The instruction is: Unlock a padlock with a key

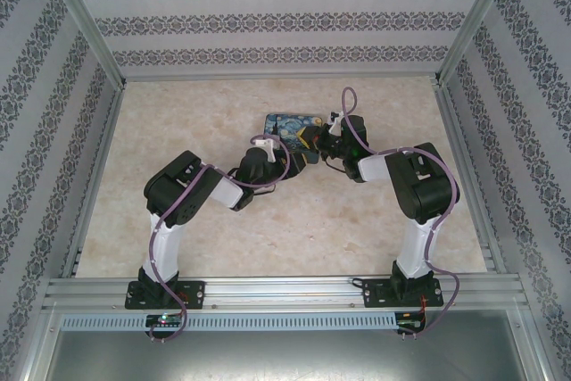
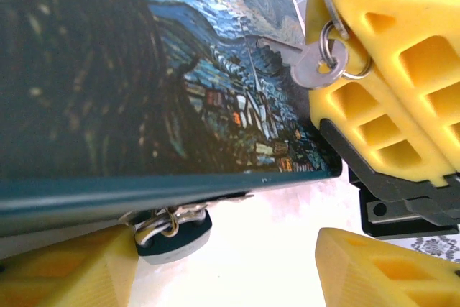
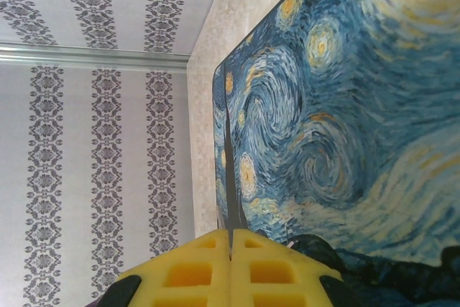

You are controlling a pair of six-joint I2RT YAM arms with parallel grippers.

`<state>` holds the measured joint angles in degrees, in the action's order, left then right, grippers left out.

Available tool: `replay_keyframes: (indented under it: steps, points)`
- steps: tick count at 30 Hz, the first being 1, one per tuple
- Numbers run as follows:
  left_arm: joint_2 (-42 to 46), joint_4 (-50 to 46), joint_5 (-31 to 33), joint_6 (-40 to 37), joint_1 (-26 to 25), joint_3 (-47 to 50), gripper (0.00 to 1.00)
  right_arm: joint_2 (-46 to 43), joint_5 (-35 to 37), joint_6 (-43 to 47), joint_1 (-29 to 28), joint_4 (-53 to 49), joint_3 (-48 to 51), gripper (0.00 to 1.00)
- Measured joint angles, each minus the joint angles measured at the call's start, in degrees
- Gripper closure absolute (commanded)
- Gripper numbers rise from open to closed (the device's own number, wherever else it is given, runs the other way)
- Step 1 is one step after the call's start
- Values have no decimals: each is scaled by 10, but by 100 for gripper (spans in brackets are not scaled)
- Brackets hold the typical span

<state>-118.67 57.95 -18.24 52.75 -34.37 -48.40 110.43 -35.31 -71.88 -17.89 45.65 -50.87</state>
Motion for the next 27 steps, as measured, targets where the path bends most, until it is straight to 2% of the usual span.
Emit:
replay_keyframes:
  steps: [12, 27]
  points:
    - [-31, 87, 1, 65, 0, 10, 38, 0, 0, -1, 0, 0, 0, 100]
    - [-33, 112, 20, 102, -2, 23, 40, 11, -1, -5, 0, 17, 0, 100]
